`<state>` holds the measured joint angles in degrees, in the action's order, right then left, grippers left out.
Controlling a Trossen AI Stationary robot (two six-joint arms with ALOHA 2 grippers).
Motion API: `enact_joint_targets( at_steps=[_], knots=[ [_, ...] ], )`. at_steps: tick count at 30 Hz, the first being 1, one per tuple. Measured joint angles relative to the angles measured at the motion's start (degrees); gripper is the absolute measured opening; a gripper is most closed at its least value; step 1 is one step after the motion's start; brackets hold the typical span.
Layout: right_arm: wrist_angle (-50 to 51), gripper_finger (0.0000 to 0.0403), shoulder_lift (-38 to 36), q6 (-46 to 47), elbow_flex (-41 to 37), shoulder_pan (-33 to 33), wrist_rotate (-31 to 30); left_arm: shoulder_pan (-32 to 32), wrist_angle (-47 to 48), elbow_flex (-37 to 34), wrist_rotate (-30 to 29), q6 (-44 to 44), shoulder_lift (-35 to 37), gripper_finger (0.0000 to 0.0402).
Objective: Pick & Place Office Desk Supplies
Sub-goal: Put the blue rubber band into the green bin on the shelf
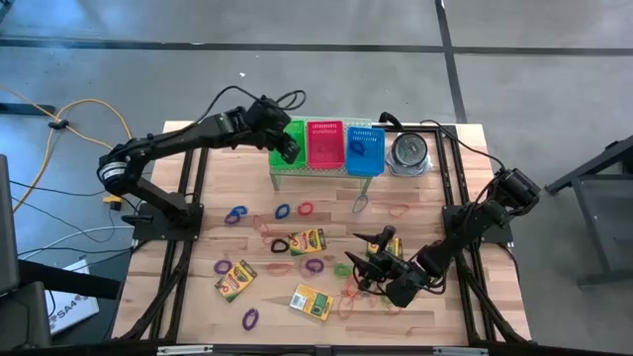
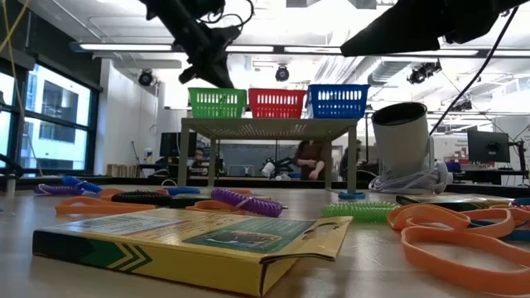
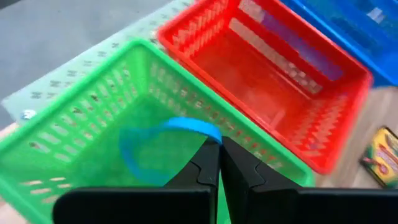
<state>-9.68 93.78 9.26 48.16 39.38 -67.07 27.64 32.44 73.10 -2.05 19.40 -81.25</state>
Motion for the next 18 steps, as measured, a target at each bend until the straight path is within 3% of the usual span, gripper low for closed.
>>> enact_joint_targets(
  at_steps=[10, 15, 18],
  knots=[
    [0.3, 0.0254, 0.0, 0.6, 0.0, 0.0, 0.0, -0.6, 0.2, 0.0, -4.2, -2.3, 0.6, 0.0030],
    [0.2, 0.0254, 0.0, 0.6, 0.0, 0.0, -0.1, -1.4, 0.1, 0.0, -4.3, -2.6, 0.6, 0.0068],
    [0.0, 0.0254, 0.0, 0.6, 0.0, 0.0, 0.1, -1.7, 0.1, 0.0, -7.5, -1.6, 0.6, 0.0095]
  ],
)
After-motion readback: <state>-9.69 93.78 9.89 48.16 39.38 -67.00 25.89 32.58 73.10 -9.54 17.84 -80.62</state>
